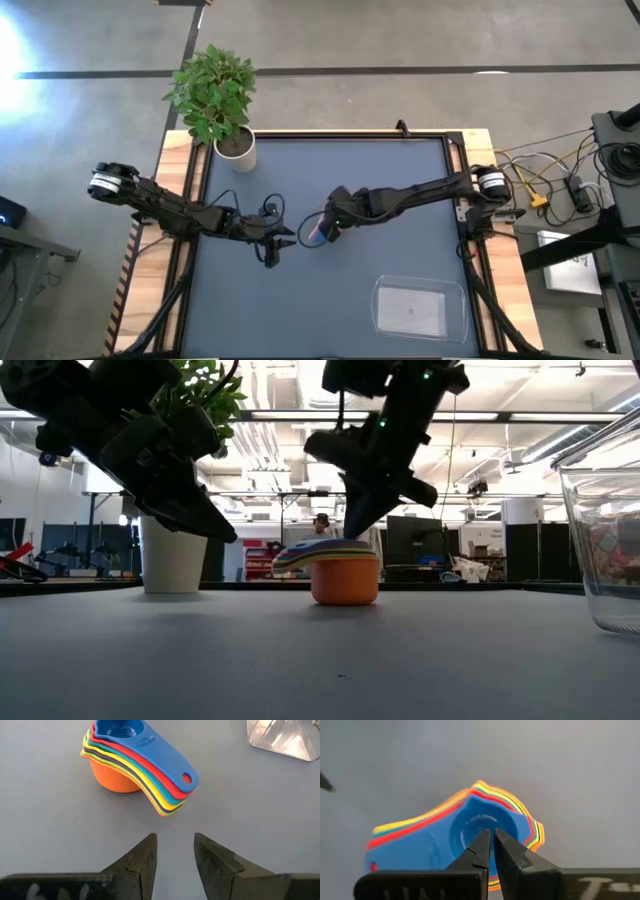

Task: Nest measuring cups in basket
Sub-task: Put the stack of measuring cups into the bin

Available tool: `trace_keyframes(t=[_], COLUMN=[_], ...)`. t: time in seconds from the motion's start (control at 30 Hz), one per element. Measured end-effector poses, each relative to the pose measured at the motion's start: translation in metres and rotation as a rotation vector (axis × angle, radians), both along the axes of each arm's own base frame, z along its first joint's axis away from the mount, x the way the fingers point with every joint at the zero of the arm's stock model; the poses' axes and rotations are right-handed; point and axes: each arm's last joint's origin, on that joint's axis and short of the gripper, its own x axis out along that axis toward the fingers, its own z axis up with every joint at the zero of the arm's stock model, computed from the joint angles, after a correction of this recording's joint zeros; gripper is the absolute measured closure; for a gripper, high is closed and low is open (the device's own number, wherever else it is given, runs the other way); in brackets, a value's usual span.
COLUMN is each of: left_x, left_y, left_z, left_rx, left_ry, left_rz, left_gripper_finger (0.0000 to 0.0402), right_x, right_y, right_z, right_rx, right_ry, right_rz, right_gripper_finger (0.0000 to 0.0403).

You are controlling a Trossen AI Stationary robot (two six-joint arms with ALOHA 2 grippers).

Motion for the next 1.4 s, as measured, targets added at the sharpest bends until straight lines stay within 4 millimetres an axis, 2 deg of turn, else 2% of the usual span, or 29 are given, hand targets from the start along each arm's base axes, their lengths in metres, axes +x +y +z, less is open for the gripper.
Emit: trace_keyframes(t=[0.13,0.23,0.33,0.43,0.63,0.83,1.4], left_x=[-0.001,0.0,0.001,0.005,0.029,0.055,0.117], left_y=[0.0,0.001,0.007,0.017,0.034,0.036,0.027], left_z=[-0.001,-0.002,-0.006,-0.01,-0.021,-0.031,-0.024], left_rx=[0.002,0.019,0.046,0.054,0.034,-0.005,-0.146], left_ry=[0.009,0.018,0.032,0.042,0.099,0.134,0.091], left_rz=[0.0,-0.005,0.006,0.05,0.061,0.076,-0.037], left_gripper_finger=[0.029,0.029,0.029,0.0293,0.0323,0.0359,0.0365], right_x=[-0.006,-0.012,-0.021,-0.03,-0.044,-0.049,-0.058], right_y=[-0.001,0.002,0.013,0.027,0.052,0.065,0.068], right_z=[0.012,0.029,0.049,0.06,0.052,0.047,0.045], right_rx=[0.004,-0.001,-0.02,-0.008,0.029,0.041,0.09], right_ry=[-0.084,-0.132,-0.192,-0.212,-0.1,-0.051,0.026], right_rz=[-0.002,0.012,0.033,0.064,0.099,0.104,0.106], right_gripper_finger=[0.039,0.039,0.039,0.039,0.039,0.039,0.0384])
